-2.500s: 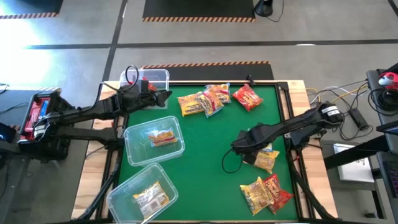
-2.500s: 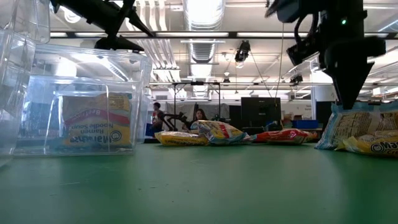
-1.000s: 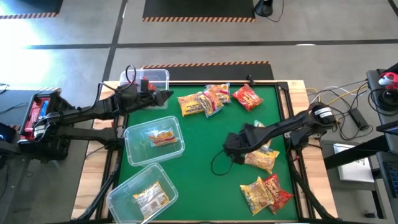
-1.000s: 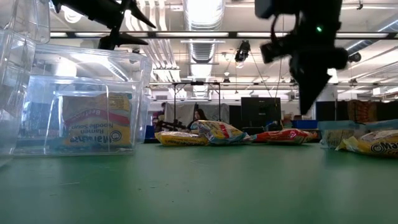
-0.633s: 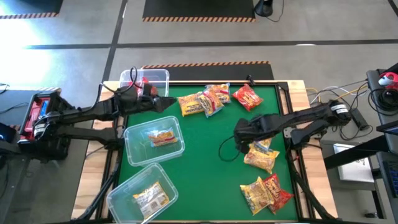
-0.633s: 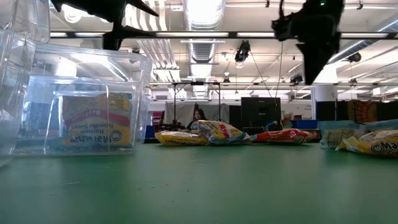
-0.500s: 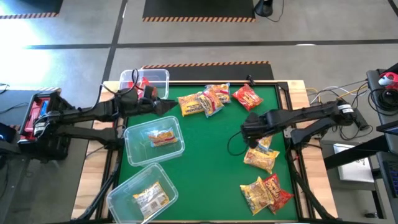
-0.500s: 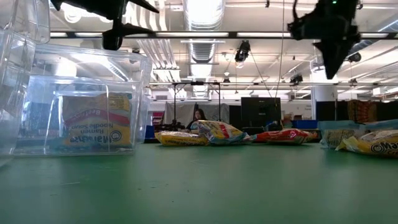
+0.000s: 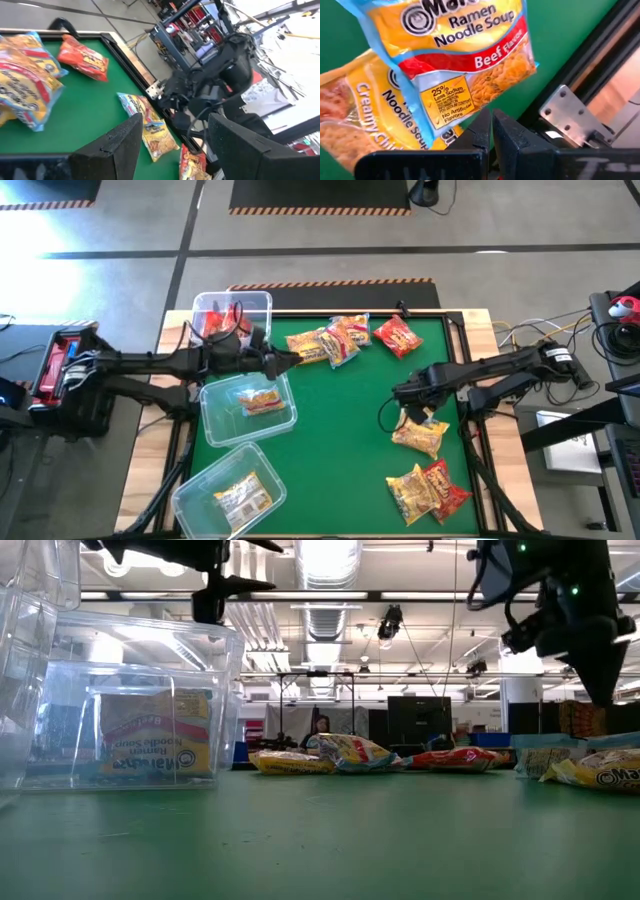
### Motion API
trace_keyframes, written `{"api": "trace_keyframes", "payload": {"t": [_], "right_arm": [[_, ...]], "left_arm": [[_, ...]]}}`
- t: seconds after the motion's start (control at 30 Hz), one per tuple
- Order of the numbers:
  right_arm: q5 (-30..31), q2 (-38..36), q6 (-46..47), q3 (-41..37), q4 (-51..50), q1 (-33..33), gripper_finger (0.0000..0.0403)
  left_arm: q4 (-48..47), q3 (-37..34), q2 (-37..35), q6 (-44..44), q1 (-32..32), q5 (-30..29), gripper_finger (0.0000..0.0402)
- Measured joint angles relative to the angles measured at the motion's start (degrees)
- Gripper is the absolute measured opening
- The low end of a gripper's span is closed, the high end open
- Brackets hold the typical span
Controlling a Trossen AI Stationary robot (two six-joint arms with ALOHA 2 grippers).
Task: Sort Maruchan noodles
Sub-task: Put the bottom right blue noodle pack into the middle transparent bin
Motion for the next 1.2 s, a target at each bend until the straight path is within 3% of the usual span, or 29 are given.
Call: {"api": "trace_keyframes", "payload": {"t": [0.43,0.97,1.1,1.2], "right_arm": [[2.6,0.0,3.5,-9.9,21.5,-0.2,0.0009],[0.6,3.9,-7.8,-12.8,59.7,-2.4,0.0009],[-1.6,3.1,-8.0,-11.0,59.6,-3.0,0.0009],[-2.6,1.2,-7.2,-9.0,53.4,-3.0,0.0009]], "left_arm": [[2.7,0.0,4.8,-2.3,-2.5,0.3,0.021],[6.5,0.0,10.2,-4.4,-3.5,0.4,0.021],[7.2,0.0,11.5,-5.4,-3.5,1.1,0.021],[8.3,0.0,12.6,-6.0,-3.5,2.3,0.021]]}}
